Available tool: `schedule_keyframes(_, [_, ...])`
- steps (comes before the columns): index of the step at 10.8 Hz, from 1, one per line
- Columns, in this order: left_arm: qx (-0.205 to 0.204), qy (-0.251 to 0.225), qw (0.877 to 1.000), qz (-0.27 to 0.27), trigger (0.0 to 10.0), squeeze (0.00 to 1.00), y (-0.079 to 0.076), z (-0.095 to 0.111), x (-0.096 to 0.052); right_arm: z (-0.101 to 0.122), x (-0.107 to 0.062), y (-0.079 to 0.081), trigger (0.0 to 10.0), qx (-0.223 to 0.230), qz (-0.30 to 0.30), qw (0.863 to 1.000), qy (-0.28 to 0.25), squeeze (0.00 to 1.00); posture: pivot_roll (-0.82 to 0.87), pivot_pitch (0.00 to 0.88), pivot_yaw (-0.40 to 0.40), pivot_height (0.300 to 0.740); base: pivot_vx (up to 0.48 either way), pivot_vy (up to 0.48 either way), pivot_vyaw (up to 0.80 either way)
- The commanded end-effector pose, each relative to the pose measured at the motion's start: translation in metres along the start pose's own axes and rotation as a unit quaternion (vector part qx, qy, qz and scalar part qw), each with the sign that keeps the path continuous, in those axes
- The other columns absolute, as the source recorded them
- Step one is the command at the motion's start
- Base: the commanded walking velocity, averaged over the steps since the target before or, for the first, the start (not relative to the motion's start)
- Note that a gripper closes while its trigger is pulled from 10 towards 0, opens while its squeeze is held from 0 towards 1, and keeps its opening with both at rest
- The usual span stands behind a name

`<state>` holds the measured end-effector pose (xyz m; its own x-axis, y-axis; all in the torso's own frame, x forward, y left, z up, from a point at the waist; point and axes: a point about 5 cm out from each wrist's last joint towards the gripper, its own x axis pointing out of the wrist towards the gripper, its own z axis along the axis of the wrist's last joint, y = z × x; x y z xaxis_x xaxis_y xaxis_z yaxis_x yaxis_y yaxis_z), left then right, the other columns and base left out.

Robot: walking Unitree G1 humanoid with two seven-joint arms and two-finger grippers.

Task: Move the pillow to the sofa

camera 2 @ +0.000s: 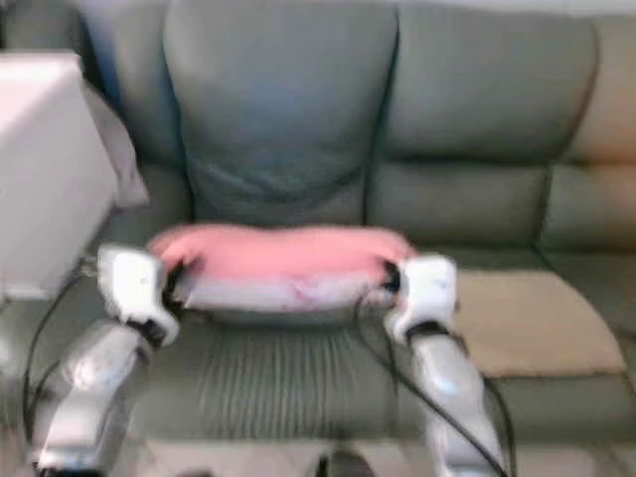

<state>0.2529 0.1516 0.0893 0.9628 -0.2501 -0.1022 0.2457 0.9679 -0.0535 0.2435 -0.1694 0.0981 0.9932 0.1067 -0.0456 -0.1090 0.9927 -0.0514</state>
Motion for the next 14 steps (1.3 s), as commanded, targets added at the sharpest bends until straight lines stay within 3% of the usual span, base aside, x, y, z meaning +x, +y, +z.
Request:
schedule_keyframes(1, [0.013,0.0,1.0,0.024,10.0,0.0,0.0123,0.0022,-0.003,0.0054,0.0028,0.0001,10.0,0.002,-0.007,1.0,-0.011,0.0,0.02,0.0,-0.046,0.74,0.0,0.0,0.0])
schedule_keyframes(7, [0.02,0.01,0.999,0.033,10.0,0.0,0.0142,-0.003,-0.0068,0.0049,0.0026,0.0003,10.0,0.005,-0.011,1.0,-0.006,0.0,0.02,0.0,-0.05,0.731,0.0,0.0,0.0])
schedule_keyframes(14, [0.034,0.006,0.999,0.041,10.0,0.0,0.0146,-0.0009,-0.001,0.0088,0.0078,0.0023,10.0,0.015,-0.013,1.0,-0.018,0.0,0.01,0.0,-0.044,0.597,0.0,0.0,0.0])
